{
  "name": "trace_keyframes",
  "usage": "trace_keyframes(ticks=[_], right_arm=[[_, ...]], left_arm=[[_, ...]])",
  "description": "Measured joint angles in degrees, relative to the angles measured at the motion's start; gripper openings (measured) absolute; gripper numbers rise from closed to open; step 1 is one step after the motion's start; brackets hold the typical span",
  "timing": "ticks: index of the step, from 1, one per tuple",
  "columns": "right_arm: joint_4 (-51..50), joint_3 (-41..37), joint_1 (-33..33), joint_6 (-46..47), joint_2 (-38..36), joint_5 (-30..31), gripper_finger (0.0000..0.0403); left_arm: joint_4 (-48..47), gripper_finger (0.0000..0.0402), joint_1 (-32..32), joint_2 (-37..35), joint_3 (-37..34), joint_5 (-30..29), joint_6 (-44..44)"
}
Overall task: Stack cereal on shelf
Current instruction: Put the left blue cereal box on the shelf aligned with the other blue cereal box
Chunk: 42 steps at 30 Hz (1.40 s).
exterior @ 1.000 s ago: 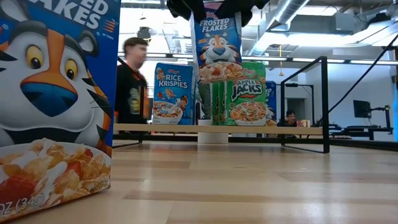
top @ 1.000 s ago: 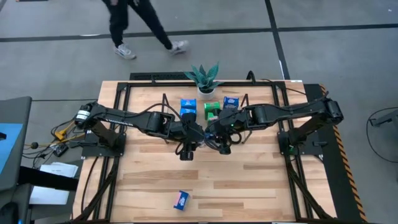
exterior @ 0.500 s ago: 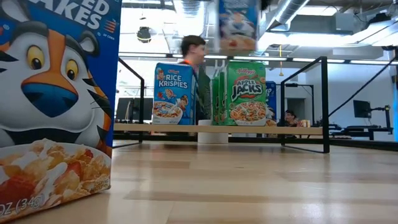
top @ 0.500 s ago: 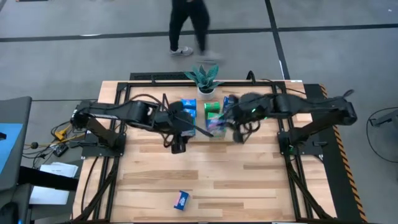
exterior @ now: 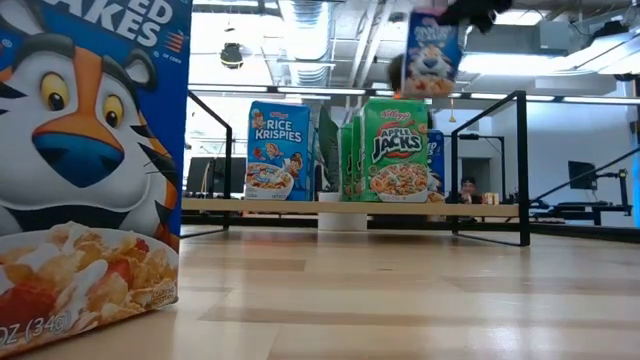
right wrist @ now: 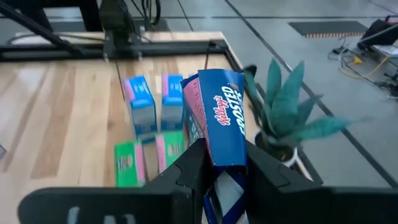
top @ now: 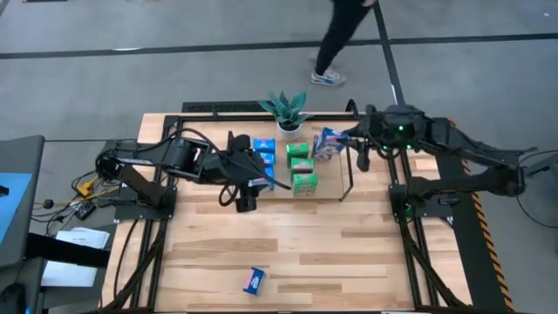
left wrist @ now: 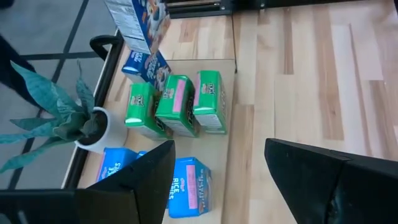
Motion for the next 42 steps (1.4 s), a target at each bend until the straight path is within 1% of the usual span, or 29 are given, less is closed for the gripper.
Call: trace_keyframes(ticks=[5,7,10,15,19,25,29,32,36,42], right_arm=[[2.79,-7.09,-0.15,0.88,-2.55,-0.44,0.0102],[5.07,-9.09,-0.27,1.09,-2.79,-1.65,0.0102],[6.76,-11.50,-0.32,1.04,-2.47,-3.23,0.0102],[7.75,-15.03,-0.35,-0.69,-2.11,-3.29,0.0102],[12.16,-17.78,-0.42,-0.91,-2.34,-3.57,0.0102],[15.95,-22.30,-2.28,-0.38,-2.20,-6.39,0.0102],[16.02,-23.85,-3.77,-0.22,-2.19,-6.71,0.0102],[16.67,-24.23,-5.06,-0.90,-2.22,-8.54,0.0102],[18.35,-26.60,-6.42,-0.37,-2.16,-10.99,0.0102],[19.73,-28.71,-7.21,-0.97,-2.18,-12.27,0.0102]], left_arm=[[0.12,0.0240,-0.12,0.00,0.00,-0.30,-0.61],[0.24,0.0240,-0.07,0.00,0.00,-0.39,-0.76],[0.24,0.0240,-0.09,0.00,0.00,-0.39,-1.16],[0.24,0.0239,-0.09,0.00,0.00,-0.39,-1.84],[0.22,0.0239,-0.09,0.00,-0.02,-0.39,-2.09],[0.22,0.0239,-0.09,0.00,-0.02,-0.38,-2.08],[0.23,0.0239,-0.07,0.00,-0.02,-0.74,-1.54],[0.24,0.0239,-0.07,0.00,-0.02,-1.93,-1.20],[0.24,0.0239,-0.07,0.00,-0.02,-3.05,-1.20],[0.22,0.0240,-0.07,0.00,-0.04,-3.40,-1.15]])
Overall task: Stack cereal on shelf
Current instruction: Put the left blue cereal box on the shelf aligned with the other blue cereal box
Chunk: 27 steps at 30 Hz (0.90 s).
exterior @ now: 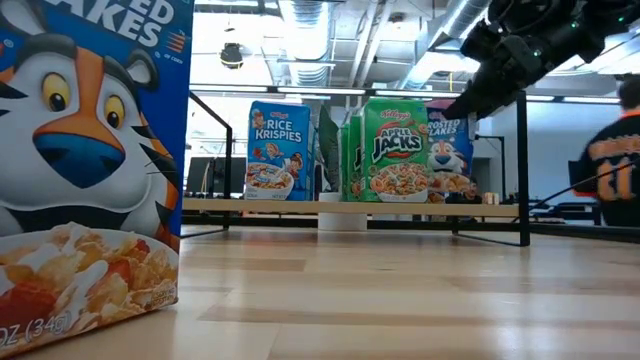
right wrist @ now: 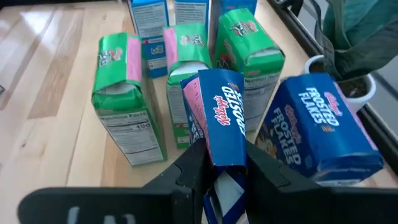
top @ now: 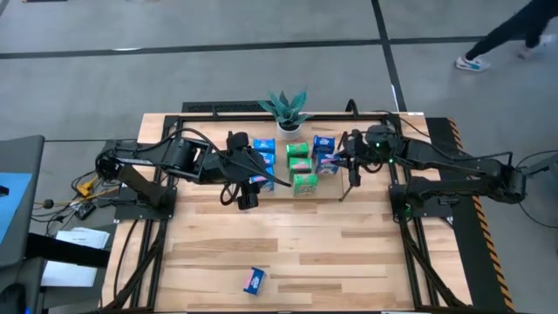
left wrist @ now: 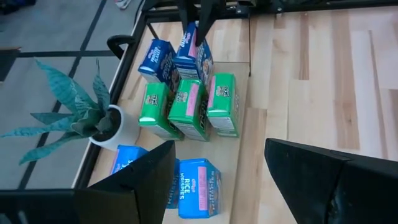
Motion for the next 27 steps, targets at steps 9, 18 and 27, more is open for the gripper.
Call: trace_keyframes(ticks=[9,18,27], right_arm=[[2.39,-0.78,-0.57,-0.98,1.00,-0.13,0.0102],[3.52,-0.74,-0.63,-1.17,3.77,-1.27,0.0102],[2.52,-0.74,-0.61,-1.17,3.51,-1.43,0.0102]], left_arm=[[0.02,0.0240,0.00,-0.01,0.00,-1.45,0.41],[0.00,0.0240,0.00,-0.02,-0.02,-1.47,0.42],[-0.27,0.0240,0.00,-0.02,-0.02,-1.47,0.43]])
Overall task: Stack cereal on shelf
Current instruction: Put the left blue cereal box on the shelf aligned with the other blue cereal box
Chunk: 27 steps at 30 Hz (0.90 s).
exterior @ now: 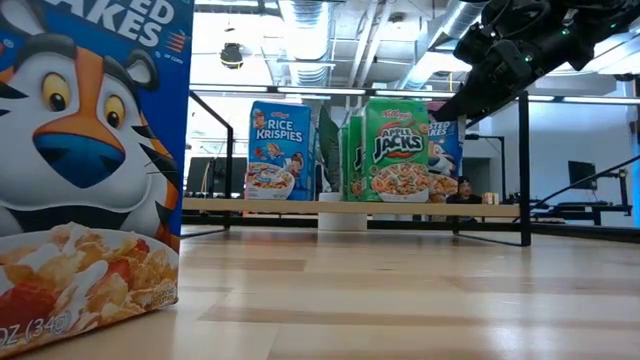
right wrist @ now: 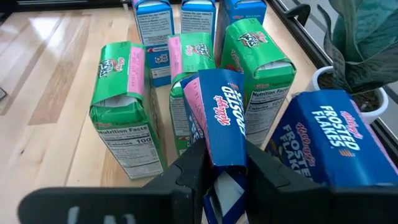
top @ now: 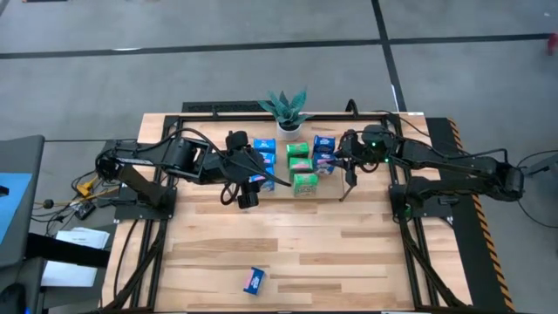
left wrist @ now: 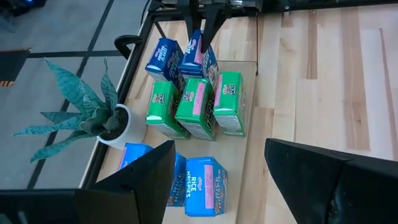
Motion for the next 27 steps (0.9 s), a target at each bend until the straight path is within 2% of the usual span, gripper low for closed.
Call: trace_keyframes(ticks=[22,27], right_arm=[[-5.19,2.47,0.00,0.24,0.23,3.24,0.0103],[-5.24,2.47,0.02,0.70,0.23,4.91,0.0119]], left_arm=[[-0.01,0.0240,0.13,0.00,0.00,-1.77,1.51],[-0.01,0.0240,0.13,0.00,0.00,-2.50,2.16]])
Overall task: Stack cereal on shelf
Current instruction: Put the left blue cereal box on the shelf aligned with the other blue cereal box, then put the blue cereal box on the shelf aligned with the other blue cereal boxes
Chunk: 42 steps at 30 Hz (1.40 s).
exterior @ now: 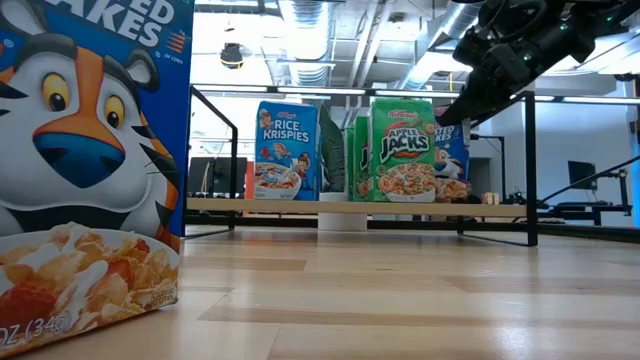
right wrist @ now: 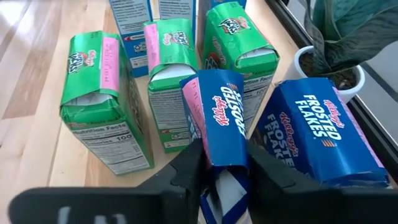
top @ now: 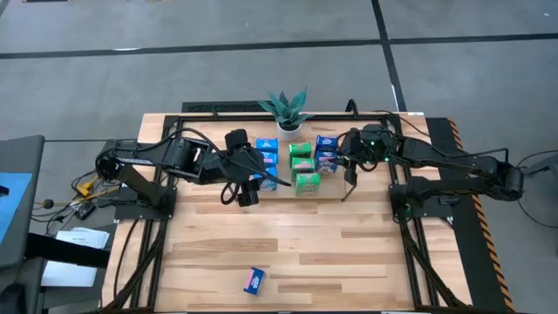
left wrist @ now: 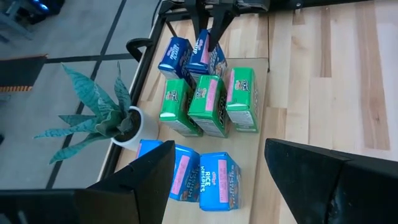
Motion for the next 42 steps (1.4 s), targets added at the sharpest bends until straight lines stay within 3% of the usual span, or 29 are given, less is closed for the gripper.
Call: trace_keyframes(ticks=[12,20,31,36,42], right_arm=[[0.07,0.00,0.00,0.03,0.00,1.26,0.0217],[-0.37,0.73,0.00,0.28,0.06,1.26,0.0237],[-6.31,7.79,-0.02,-0.26,0.07,1.31,0.0240],[-12.30,13.07,1.71,0.13,0.07,1.27,0.0240],[-14.52,20.88,10.84,-0.46,0.14,1.27,0.0240]], left_arm=[[-0.21,0.0240,0.07,0.00,0.00,-0.06,0.02],[-1.31,0.0239,0.07,0.00,0.00,-0.50,-0.04],[-1.30,0.0239,0.04,0.00,0.00,0.04,-0.04],[-4.16,0.0239,-0.10,0.00,0.00,7.49,-2.29],[-10.04,0.0240,-2.11,0.00,0.00,16.60,-12.06]])
